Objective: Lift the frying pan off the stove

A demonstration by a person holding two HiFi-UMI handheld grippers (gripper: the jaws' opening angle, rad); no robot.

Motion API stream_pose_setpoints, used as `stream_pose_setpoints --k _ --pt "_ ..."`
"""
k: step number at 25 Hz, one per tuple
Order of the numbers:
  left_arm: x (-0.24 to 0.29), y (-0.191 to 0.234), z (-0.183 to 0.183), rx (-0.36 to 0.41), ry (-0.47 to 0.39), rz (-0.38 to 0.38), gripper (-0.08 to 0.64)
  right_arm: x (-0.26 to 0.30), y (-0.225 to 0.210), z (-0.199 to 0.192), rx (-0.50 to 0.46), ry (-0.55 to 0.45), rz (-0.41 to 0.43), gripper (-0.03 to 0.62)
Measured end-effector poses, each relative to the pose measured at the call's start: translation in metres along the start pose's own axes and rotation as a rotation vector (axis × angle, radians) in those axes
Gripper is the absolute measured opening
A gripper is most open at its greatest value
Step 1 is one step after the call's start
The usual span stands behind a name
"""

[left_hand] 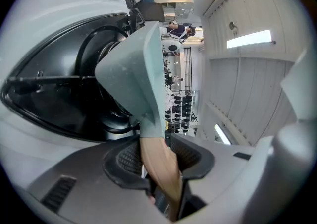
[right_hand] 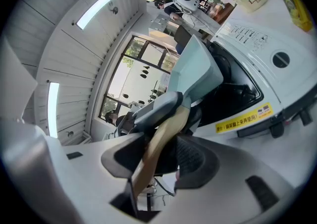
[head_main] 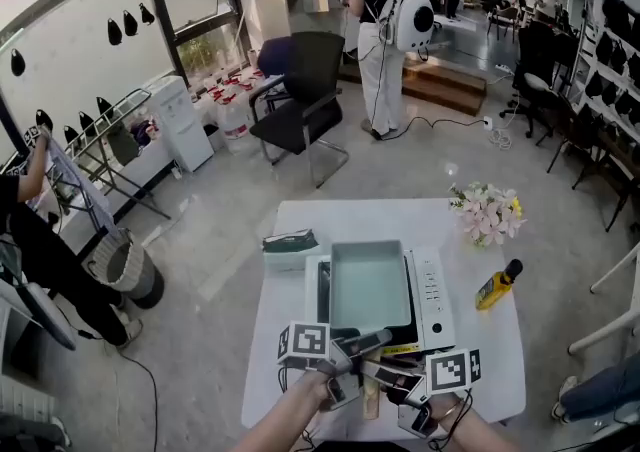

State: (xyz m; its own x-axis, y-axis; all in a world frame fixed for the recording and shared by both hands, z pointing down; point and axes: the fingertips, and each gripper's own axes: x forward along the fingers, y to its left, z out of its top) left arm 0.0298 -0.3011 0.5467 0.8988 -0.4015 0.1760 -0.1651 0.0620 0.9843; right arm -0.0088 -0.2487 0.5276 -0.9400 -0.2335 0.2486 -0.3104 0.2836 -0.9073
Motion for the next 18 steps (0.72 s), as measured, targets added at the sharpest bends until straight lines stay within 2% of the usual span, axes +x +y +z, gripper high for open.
stream_pose_setpoints --k 5,12,18 --pt "-0.005 -0.008 -0.005 0.044 0.006 0.001 0.149 -0.001 0.008 -0.004 -0.025 -0.001 0.002 0.192" --pt "-0.01 -0.027 -0.006 0.067 -0.03 -0.048 0.149 -0.006 0.024 -0.001 -0.064 -0.026 0.016 0.19" --pt "-0.02 -0.051 -0.01 0.138 -0.047 -0.066 0.149 -0.01 0.047 -0.001 -0.117 -0.035 0.025 0.19"
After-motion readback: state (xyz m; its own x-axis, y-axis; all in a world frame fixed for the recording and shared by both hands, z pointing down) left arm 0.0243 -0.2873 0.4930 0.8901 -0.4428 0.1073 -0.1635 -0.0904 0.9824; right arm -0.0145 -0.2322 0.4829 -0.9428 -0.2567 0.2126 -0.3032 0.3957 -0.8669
